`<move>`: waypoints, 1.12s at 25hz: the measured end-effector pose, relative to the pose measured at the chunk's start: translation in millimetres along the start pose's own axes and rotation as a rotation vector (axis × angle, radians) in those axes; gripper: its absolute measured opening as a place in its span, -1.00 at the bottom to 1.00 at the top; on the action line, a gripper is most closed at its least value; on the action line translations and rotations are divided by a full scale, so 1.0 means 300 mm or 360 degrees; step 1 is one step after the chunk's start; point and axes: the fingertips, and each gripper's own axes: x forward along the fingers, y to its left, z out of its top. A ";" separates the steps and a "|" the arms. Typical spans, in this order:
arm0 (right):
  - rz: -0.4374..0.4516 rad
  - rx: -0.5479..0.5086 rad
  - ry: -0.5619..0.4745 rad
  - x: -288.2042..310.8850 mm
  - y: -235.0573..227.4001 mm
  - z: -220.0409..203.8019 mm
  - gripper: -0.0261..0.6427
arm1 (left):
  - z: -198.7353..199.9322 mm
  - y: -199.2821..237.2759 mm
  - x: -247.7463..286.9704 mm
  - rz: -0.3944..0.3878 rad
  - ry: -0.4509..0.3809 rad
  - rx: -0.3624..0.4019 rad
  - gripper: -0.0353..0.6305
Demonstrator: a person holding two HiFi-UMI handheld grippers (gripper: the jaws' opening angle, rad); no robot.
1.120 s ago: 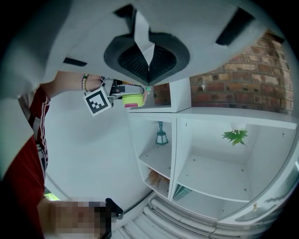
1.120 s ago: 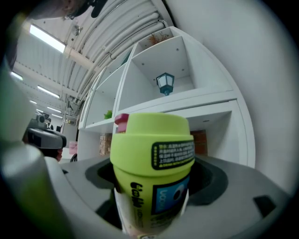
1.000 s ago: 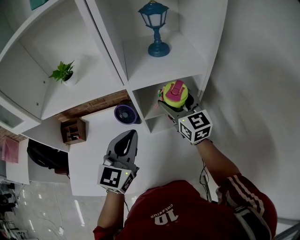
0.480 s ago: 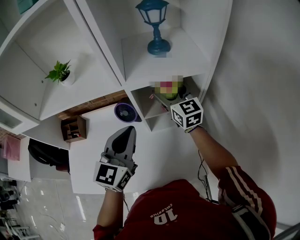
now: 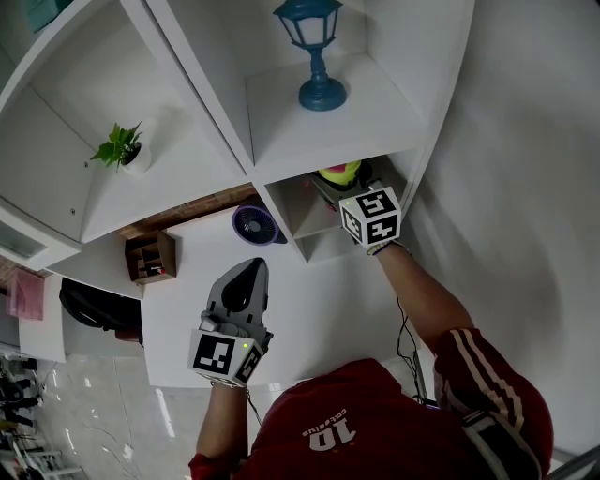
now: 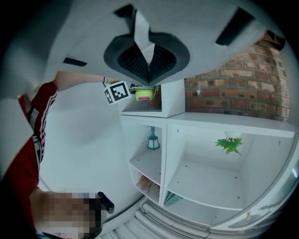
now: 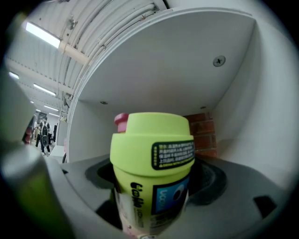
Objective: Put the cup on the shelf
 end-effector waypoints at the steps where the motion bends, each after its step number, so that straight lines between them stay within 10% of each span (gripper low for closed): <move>1: -0.0002 -0.0004 0.0003 0.004 -0.003 -0.004 0.31 | -0.001 0.003 -0.002 0.0005 0.0001 0.0002 -0.89; 28: 0.0006 -0.0087 0.0093 0.009 0.017 -0.044 0.40 | -0.026 0.007 -0.118 0.0070 -0.0004 0.0033 -0.89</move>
